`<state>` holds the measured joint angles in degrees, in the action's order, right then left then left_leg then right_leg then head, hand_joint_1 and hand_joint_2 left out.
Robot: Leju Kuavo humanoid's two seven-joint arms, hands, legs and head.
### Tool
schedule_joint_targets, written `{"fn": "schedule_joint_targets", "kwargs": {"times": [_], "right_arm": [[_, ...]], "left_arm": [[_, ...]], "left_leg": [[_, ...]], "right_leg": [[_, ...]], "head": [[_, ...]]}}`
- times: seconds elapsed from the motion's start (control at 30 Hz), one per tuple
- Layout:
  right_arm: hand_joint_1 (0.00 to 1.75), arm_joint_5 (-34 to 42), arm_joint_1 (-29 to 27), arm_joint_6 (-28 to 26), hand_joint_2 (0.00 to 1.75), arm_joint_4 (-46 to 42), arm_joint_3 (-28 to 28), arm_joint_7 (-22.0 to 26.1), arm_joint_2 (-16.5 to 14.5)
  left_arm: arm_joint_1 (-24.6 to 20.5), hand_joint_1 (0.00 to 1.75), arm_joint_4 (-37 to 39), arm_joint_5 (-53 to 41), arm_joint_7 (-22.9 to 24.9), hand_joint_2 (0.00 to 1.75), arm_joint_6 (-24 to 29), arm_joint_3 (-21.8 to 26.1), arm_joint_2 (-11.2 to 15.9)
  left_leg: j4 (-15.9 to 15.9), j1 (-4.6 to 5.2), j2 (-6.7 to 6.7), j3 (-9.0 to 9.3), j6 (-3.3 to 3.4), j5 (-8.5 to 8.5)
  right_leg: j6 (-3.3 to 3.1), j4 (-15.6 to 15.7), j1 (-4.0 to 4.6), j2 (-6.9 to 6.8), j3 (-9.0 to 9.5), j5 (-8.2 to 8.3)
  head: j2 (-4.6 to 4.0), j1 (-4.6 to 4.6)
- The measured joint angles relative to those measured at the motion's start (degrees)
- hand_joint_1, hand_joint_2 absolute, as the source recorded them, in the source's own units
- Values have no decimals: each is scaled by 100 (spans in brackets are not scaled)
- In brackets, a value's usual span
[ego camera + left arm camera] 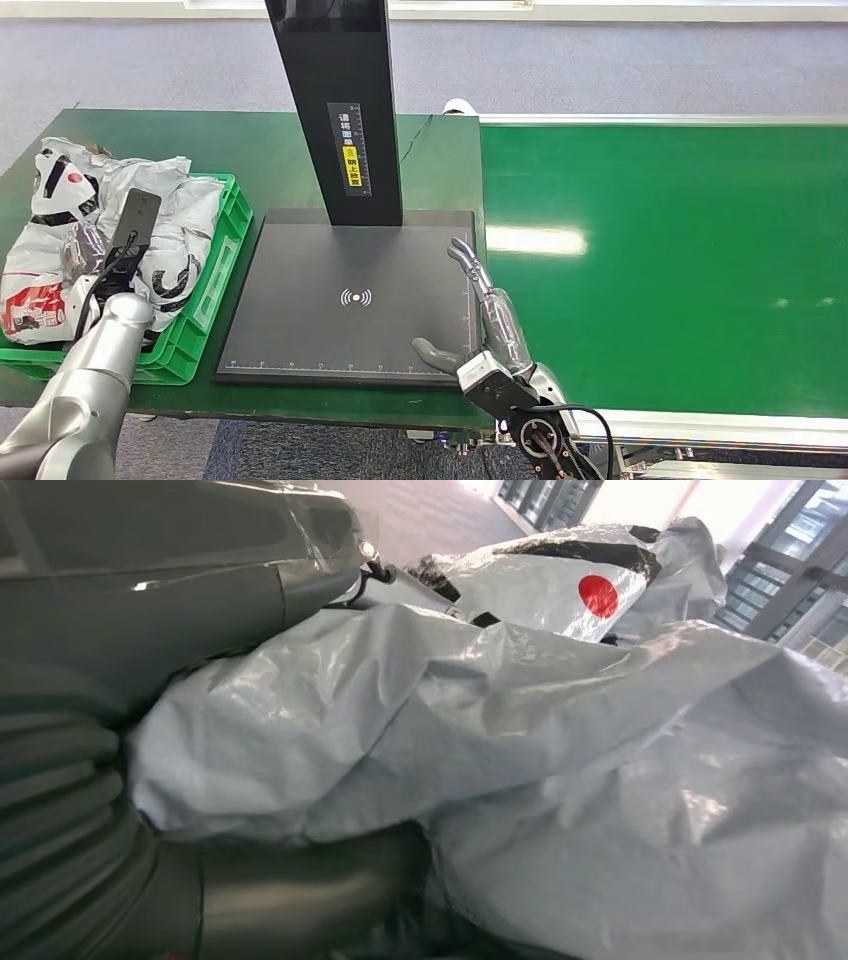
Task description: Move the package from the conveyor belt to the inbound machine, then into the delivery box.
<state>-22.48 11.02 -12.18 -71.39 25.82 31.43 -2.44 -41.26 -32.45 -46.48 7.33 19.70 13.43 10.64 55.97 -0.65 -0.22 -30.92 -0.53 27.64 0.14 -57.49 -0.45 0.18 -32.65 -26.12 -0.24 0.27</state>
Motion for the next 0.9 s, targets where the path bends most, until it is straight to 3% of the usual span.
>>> {"fn": "schedule_joint_targets", "kwargs": {"times": [0.1, 0.17, 0.27, 0.37, 0.53, 0.77, 0.9], "right_arm": [[0, 84, -29, -83, 175, -4, -36, 37, 0], [0, 150, -70, -186, 175, -17, -79, 91, 1], [0, 250, -164, -360, 175, -76, -182, 189, 8], [0, 300, -204, -393, 175, -109, -257, 246, 13], [0, 335, -221, -404, 175, -114, -310, 288, 13], [0, 359, -242, -445, 175, -115, -327, 289, 12], [0, 361, -241, -445, 175, -115, -327, 289, 12]], "left_arm": [[7, 0, -20, 152, -288, 175, 91, -6, -33], [83, 0, -173, 477, -748, 175, 94, -16, -99], [476, 0, -1062, 1179, -1558, 175, -138, -136, -326], [878, 0, -2063, 1447, -1458, 175, -173, -450, -510], [1273, 0, -3103, 1698, -1509, 175, -104, -811, -636], [1636, 0, -3804, 1807, -1316, 175, 47, -1162, -746], [1765, 0, -3982, 1999, -1453, 175, 163, -1269, -774]], "left_leg": [[1, 0, -3, -1, 0, -1], [3, 0, -5, -4, 0, -2], [4, 2, -12, -22, 1, -3], [5, 3, -8, -41, 3, -2], [6, 3, -7, -59, 2, -1], [4, 0, -5, -66, 0, 0], [5, 0, -4, -67, 0, 0]], "right_leg": [[0, 0, 0, -4, -1, 0], [0, 0, 0, -6, -5, 0], [1, 0, -2, -14, -14, 0], [3, 2, -4, -11, -29, 2], [3, 3, -4, -6, -53, 2], [2, 2, 0, -5, -62, 1], [2, 2, 0, -4, -62, 1]], "head": [[0, 0], [0, -1], [0, 2], [0, 4], [0, 3], [0, 3], [0, 3]]}}
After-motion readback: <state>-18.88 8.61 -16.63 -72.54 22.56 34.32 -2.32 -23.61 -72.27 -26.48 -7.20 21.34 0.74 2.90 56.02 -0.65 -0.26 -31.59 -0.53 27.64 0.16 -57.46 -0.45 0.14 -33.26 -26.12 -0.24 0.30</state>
